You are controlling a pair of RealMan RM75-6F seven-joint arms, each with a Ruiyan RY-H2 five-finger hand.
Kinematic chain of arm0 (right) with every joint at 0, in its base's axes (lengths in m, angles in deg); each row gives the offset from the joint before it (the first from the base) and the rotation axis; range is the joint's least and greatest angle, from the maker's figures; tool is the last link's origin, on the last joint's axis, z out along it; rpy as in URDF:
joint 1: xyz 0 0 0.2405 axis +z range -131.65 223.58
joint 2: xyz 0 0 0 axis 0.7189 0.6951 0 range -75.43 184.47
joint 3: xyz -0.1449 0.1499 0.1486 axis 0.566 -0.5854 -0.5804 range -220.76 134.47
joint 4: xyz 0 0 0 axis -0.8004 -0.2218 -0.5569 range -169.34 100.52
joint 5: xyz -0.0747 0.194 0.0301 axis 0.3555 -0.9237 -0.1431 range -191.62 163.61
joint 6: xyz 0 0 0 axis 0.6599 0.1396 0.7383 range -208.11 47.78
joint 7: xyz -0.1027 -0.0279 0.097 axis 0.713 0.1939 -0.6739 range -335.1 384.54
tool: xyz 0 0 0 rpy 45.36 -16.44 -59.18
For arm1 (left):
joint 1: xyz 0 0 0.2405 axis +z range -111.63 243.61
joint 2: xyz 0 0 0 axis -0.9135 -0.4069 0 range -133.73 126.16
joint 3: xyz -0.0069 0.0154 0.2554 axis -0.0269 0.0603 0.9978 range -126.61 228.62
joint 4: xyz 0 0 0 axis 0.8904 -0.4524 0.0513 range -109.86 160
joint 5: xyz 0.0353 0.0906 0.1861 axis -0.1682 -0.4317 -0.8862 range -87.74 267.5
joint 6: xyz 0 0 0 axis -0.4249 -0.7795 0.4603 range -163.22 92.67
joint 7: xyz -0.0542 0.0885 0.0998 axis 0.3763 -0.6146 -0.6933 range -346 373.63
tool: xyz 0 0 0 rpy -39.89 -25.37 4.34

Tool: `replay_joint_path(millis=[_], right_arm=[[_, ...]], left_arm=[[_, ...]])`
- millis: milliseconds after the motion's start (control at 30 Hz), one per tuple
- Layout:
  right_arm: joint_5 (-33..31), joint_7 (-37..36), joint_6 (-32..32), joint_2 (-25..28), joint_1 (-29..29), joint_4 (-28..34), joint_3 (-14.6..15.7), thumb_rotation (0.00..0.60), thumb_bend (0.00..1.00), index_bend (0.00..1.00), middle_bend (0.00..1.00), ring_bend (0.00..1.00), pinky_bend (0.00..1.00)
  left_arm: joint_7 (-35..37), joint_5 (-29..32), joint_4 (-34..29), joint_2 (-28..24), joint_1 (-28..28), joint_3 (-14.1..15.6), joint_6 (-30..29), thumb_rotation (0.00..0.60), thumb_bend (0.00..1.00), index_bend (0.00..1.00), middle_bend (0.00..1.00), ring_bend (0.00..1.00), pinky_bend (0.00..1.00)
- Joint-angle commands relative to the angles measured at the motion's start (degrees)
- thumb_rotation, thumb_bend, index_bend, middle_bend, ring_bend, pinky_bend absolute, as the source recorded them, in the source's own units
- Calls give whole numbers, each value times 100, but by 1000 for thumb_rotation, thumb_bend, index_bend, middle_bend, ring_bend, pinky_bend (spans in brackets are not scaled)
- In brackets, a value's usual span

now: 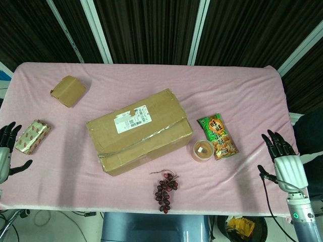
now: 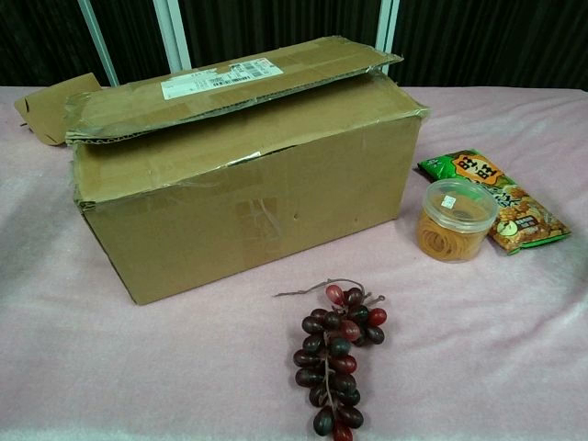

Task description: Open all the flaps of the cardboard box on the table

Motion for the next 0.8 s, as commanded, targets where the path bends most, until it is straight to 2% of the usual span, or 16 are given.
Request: replay_joint_path(millis=[33, 300, 433, 633, 800], right_arm=[[-5, -2, -3, -1, 0, 1, -1, 600, 284, 0, 0, 0, 224], [-25, -13, -5, 1, -1, 21, -12, 600, 284, 0, 0, 0, 223], [-31, 1, -8, -5, 4, 19, -20, 600, 284, 0, 0, 0, 224], [-115, -48, -75, -26, 20, -17, -46, 600, 283, 0, 0, 0, 223], [-186, -94, -99, -30, 24, -32, -80, 600, 283, 0, 0, 0, 224]], left_arm=[[-1, -3, -3, -2, 1, 3, 0, 600, 124, 0, 0, 0, 0], [6, -62, -12, -20, 3, 22, -20, 600, 124, 0, 0, 0, 0], [-126, -350, 4, -75, -53, 63, -113, 600, 146, 0, 0, 0, 0], [-482, -1017, -69, -224, -212, 236, -156, 600, 302, 0, 0, 0, 0], [-937, -1493, -372, -571, -531, 356, 225, 600, 443, 0, 0, 0, 0]])
